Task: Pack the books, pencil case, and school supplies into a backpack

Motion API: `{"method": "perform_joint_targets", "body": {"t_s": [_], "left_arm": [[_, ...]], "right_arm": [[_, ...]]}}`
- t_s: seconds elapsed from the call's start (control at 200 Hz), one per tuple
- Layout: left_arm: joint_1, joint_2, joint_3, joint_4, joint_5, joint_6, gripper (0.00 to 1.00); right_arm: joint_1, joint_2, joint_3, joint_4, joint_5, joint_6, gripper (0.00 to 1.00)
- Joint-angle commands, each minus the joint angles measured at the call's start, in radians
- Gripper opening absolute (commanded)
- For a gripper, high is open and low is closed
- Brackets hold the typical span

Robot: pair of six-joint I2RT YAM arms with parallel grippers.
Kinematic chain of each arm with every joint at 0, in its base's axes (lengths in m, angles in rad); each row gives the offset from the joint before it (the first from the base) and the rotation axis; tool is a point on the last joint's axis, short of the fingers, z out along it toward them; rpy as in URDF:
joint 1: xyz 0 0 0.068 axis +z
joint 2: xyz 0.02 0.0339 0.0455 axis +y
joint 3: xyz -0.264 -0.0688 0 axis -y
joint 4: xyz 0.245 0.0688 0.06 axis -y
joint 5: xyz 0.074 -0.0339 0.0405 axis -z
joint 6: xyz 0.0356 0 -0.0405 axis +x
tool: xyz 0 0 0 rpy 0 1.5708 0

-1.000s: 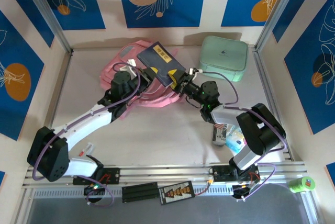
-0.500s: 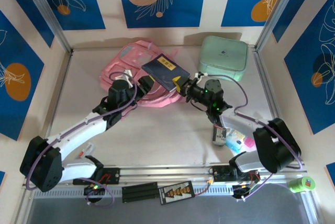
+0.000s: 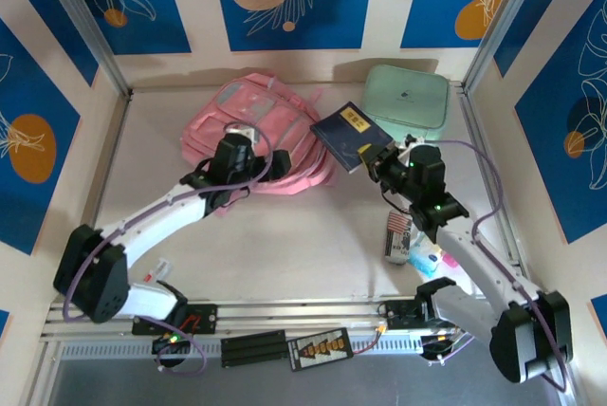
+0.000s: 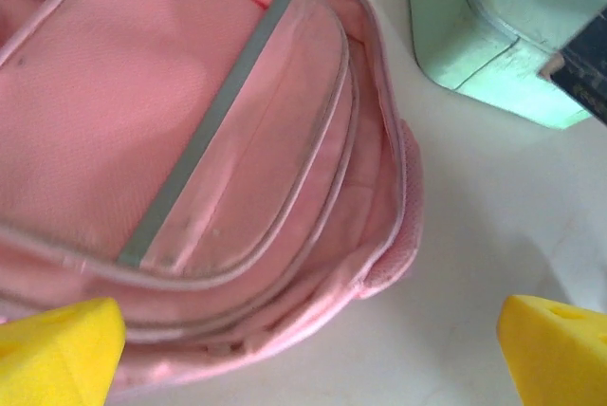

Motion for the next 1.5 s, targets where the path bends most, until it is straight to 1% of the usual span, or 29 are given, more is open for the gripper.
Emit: {"method": "perform_joint_targets", "body": {"t_s": [0.0,0.15,0.245,0.3,0.355,0.47,0.605,0.675,0.77,0.845,0.95,1.065,1.125,1.16,1.2,1.305,1.385,1.45,1.495], "left_arm": [[-0.015,0.121,0.147,-0.128,-0.014,0.216,1.0],[-0.04,0.279,0.325,-0.21,-0.128,0.361,1.0],[-0.054,0.378,0.44,-0.274,-0.187,0.428,1.0],[-0.058,0.433,0.502,-0.309,-0.209,0.46,0.98],[-0.06,0.488,0.562,-0.349,-0.225,0.477,0.94],[-0.061,0.577,0.672,-0.419,-0.234,0.495,0.88],[-0.06,0.651,0.753,-0.471,-0.216,0.508,0.75],[-0.06,0.675,0.777,-0.481,-0.222,0.509,0.66],[-0.06,0.684,0.788,-0.483,-0.252,0.502,0.51],[-0.06,0.679,0.783,-0.482,-0.276,0.486,0.48],[-0.061,0.682,0.775,-0.478,-0.265,0.484,0.41],[-0.064,0.694,0.777,-0.486,-0.287,0.485,0.38],[-0.064,0.696,0.782,-0.492,-0.295,0.484,0.34],[-0.063,0.695,0.786,-0.496,-0.299,0.482,0.31],[-0.063,0.691,0.796,-0.512,-0.305,0.472,0.24],[-0.066,0.642,0.808,-0.541,-0.297,0.449,0.11],[-0.065,0.576,0.786,-0.523,-0.268,0.443,0.07],[-0.064,0.519,0.766,-0.509,-0.257,0.443,0.0],[-0.065,0.481,0.748,-0.499,-0.254,0.445,0.0]], "right_arm": [[-0.037,-0.058,-0.032,-0.12,-0.002,-0.054,0.0],[-0.051,-0.11,-0.034,-0.224,0.025,-0.067,0.0],[-0.064,-0.13,-0.026,-0.298,0.038,-0.065,0.0],[-0.071,-0.141,-0.031,-0.314,0.035,-0.064,0.0],[-0.073,-0.15,-0.038,-0.316,0.033,-0.061,0.0],[-0.074,-0.159,-0.046,-0.318,0.027,-0.057,0.0],[-0.075,-0.155,-0.045,-0.315,0.018,-0.056,0.0],[-0.073,-0.153,-0.048,-0.315,0.014,-0.055,0.0],[-0.073,-0.157,-0.056,-0.304,0.004,-0.054,0.0],[-0.072,-0.168,-0.073,-0.288,-0.004,-0.046,0.0],[-0.071,-0.186,-0.1,-0.277,-0.002,-0.031,0.0],[-0.071,-0.194,-0.104,-0.277,-0.002,-0.031,0.0],[-0.071,-0.195,-0.103,-0.277,-0.002,-0.031,0.0],[-0.071,-0.195,-0.103,-0.277,-0.003,-0.032,0.0],[-0.072,-0.197,-0.103,-0.278,0.0,-0.032,0.0],[-0.072,-0.194,-0.098,-0.294,0.005,-0.031,0.0],[-0.072,-0.194,-0.094,-0.302,0.01,-0.036,0.0],[-0.071,-0.194,-0.091,-0.306,0.012,-0.041,0.0],[-0.072,-0.194,-0.088,-0.309,0.013,-0.047,0.0]]}}
